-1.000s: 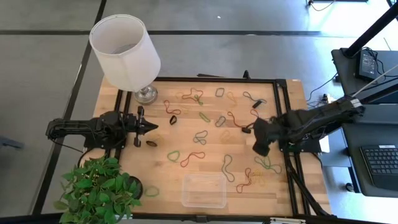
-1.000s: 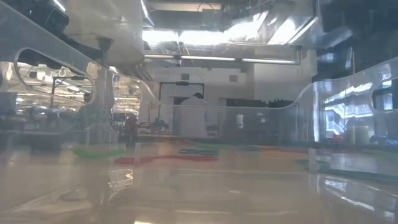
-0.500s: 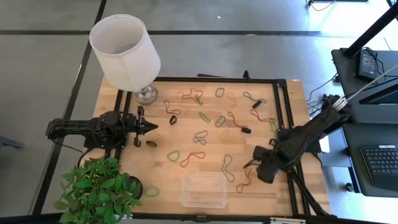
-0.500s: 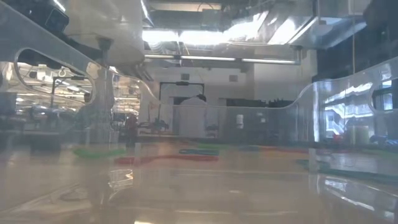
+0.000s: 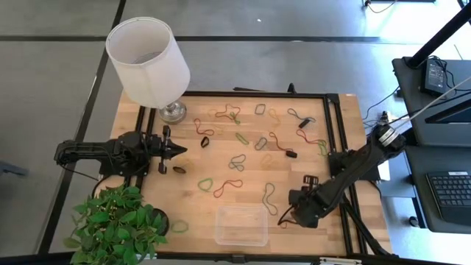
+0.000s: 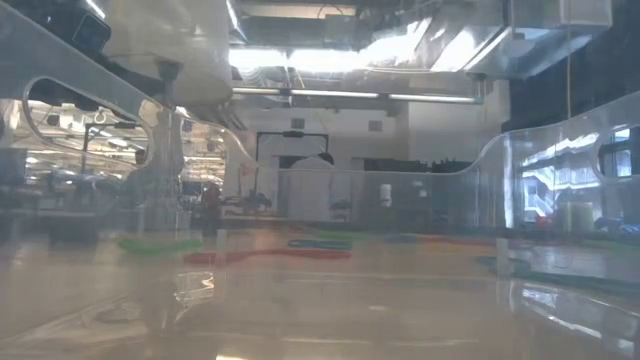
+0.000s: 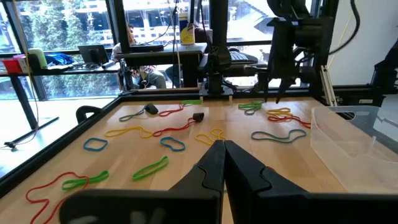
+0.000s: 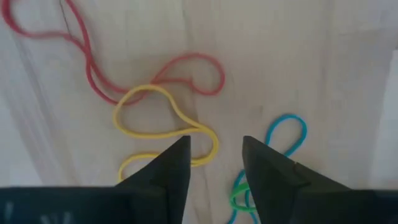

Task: Pick and place rubber bands into bin
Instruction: Put the yellow rubber band into the transparent bin

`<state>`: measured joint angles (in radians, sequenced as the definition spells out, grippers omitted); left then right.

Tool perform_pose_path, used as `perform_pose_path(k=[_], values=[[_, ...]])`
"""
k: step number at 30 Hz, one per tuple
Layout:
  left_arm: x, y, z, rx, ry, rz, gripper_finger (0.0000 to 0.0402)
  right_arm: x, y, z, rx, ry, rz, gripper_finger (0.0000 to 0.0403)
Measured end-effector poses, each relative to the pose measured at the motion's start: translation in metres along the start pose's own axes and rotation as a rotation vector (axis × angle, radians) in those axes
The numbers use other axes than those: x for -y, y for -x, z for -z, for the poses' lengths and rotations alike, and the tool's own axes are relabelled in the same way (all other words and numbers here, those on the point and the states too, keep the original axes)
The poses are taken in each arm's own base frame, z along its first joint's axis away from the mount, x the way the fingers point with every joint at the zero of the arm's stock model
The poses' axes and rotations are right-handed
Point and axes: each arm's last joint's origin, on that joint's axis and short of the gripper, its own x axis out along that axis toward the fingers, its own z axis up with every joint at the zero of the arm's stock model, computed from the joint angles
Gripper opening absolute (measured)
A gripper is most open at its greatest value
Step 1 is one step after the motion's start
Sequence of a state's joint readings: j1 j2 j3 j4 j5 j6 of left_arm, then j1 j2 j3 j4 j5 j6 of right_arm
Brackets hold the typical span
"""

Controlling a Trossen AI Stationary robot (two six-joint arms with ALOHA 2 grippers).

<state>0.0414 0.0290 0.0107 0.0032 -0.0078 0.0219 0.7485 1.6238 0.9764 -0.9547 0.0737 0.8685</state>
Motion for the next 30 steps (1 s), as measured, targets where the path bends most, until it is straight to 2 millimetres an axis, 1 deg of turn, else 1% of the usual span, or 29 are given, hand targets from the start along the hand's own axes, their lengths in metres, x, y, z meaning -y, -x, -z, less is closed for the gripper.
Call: perform_pose_path(k=[5,7,11,15,17,20,25,26,28,30], values=[[0.000,0.000,0.000,0.000,0.000,0.000,0.0006,-0.005,-0.009,0.004,-0.027,0.050,0.008,0.0155],[0.000,0.000,0.000,0.000,0.000,0.000,0.0006,-0.003,-0.017,0.008,-0.039,0.055,0.005,0.0155],[0.000,0.000,0.000,0.000,0.000,0.000,0.0006,0.004,-0.034,0.016,-0.067,-0.010,0.011,0.0155],[0.000,0.000,0.000,0.000,0.000,0.000,0.0006,0.009,-0.045,0.021,-0.068,-0.060,-0.022,0.0155],[0.000,0.000,0.000,0.000,0.000,0.000,0.0006,0.010,-0.048,0.023,-0.070,-0.086,-0.043,0.0148],[0.000,0.000,0.000,0.000,0.000,0.000,0.0006,0.010,-0.048,0.023,-0.074,-0.116,-0.046,0.0117],[0.000,0.000,0.000,0.000,0.000,0.000,0.0006,0.007,-0.041,0.021,-0.063,-0.127,-0.083,0.0019],[0.000,0.000,0.000,0.000,0.000,0.000,0.0006,0.007,-0.039,0.020,-0.060,-0.129,-0.090,0.0011],[0.000,0.000,0.000,0.000,0.000,0.000,0.0006,0.006,-0.033,0.019,-0.061,-0.154,-0.092,0.0011],[0.000,0.000,0.000,0.000,0.000,0.000,0.0006,0.007,-0.020,0.019,-0.071,-0.170,-0.098,0.0008]])
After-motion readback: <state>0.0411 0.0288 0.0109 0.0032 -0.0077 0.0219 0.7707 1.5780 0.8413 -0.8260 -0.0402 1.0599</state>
